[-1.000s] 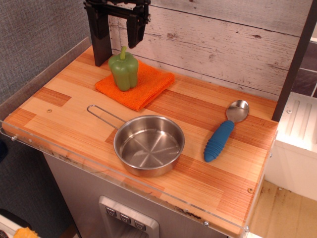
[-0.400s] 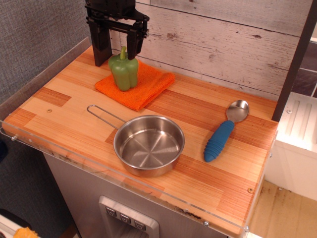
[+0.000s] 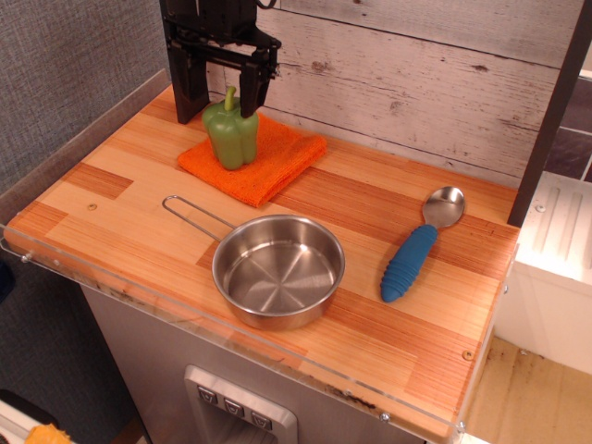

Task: Move the pepper to the right side of the cloth

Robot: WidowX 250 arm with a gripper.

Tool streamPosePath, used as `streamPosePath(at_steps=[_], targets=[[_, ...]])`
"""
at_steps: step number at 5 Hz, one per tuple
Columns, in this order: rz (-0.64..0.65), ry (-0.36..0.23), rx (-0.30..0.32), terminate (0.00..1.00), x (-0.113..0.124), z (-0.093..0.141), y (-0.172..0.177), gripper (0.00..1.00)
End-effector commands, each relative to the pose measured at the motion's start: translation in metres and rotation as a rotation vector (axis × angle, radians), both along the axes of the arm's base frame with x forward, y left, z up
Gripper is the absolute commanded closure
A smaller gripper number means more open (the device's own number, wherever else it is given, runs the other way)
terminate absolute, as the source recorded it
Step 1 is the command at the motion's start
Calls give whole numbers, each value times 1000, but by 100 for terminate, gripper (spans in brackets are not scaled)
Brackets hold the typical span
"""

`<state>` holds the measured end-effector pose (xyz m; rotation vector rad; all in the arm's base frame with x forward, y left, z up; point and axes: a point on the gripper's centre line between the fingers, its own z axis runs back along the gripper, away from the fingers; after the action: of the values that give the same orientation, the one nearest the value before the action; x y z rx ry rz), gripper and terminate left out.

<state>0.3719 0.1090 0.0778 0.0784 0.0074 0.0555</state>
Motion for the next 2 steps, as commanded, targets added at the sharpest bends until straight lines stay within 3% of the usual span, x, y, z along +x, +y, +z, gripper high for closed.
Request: streamPosePath(at_steps=[1,2], targets=[[-10,-41,13,0,6,12,1,100],[-14,-42,7,0,6,13,0,100]])
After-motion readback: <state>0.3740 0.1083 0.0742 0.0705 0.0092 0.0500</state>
